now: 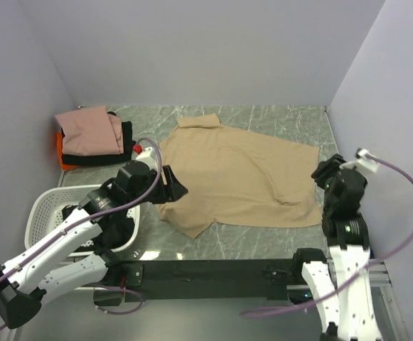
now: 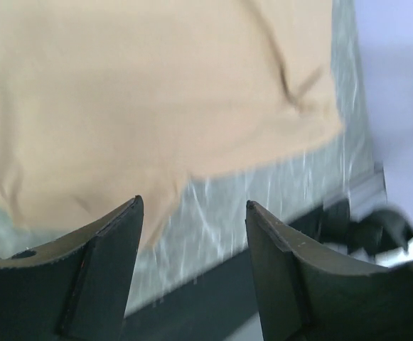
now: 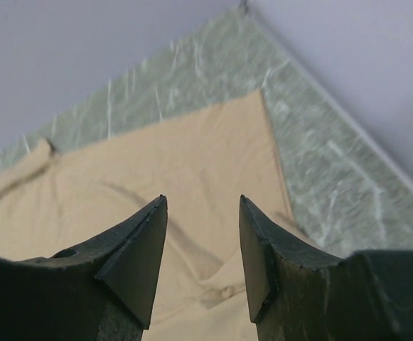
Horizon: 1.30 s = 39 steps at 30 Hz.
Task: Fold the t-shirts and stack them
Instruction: Flatten the tshirt out
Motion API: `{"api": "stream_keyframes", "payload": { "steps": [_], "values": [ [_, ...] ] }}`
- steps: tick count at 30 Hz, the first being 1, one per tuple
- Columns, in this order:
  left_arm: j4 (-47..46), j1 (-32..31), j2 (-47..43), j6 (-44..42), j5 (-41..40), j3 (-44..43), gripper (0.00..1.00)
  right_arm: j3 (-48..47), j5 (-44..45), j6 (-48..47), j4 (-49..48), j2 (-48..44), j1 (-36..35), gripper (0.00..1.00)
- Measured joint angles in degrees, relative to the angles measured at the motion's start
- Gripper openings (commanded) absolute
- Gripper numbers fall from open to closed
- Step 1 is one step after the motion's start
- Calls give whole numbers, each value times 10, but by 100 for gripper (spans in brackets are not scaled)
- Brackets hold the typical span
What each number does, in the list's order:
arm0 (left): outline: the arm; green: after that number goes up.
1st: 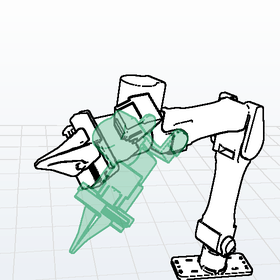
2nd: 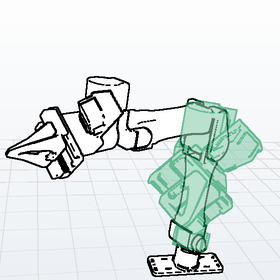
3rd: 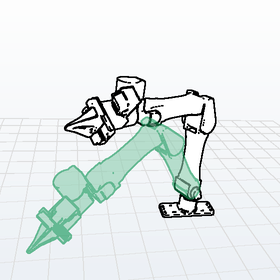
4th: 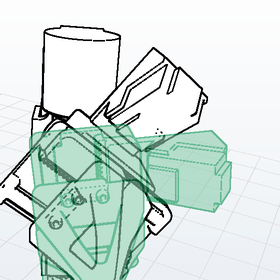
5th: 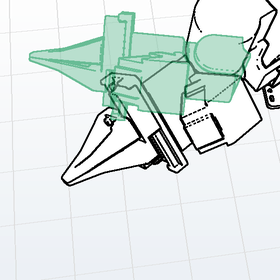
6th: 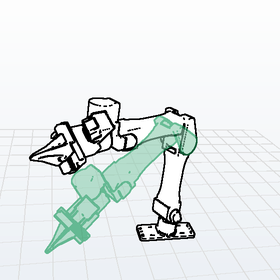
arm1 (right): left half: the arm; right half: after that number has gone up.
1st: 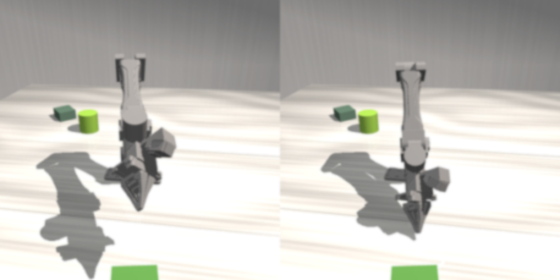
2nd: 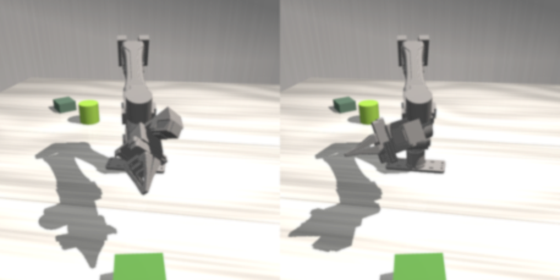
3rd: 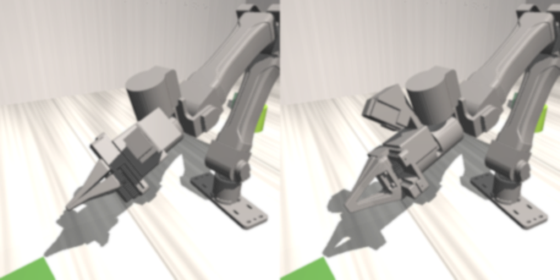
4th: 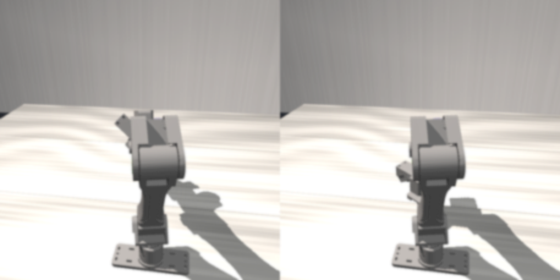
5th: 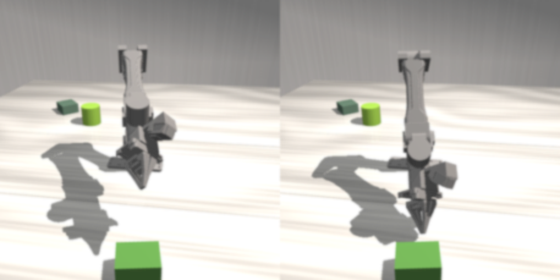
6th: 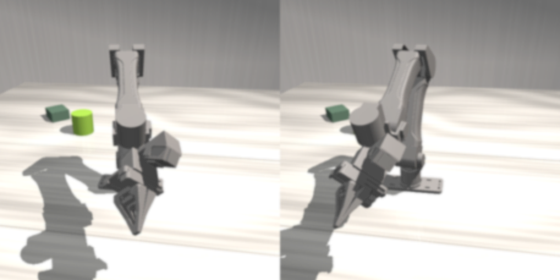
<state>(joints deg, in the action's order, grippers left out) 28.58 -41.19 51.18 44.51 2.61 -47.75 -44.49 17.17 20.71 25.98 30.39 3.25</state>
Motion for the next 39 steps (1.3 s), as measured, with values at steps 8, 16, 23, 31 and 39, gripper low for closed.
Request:
{"api": "stream_keyframes", "payload": {
  "steps": [8,16,23,31,39],
  "values": [
    [-62,0,12,19,-132,-16,66,40,-46,1,-34,172,-48,52],
    [-155,0,283,12,-89,-40,64,-18,-42,8,-67,398,-111,52],
    [-157,0,427,-15,-66,-87,65,-157,-66,11,-72,625,-108,49],
    [-197,22,491,-32,-33,-118,65,-292,-105,10,-35,785,-86,48],
    [-226,70,521,-34,6,-118,65,-417,-144,5,16,890,-61,45]
  ]
}}
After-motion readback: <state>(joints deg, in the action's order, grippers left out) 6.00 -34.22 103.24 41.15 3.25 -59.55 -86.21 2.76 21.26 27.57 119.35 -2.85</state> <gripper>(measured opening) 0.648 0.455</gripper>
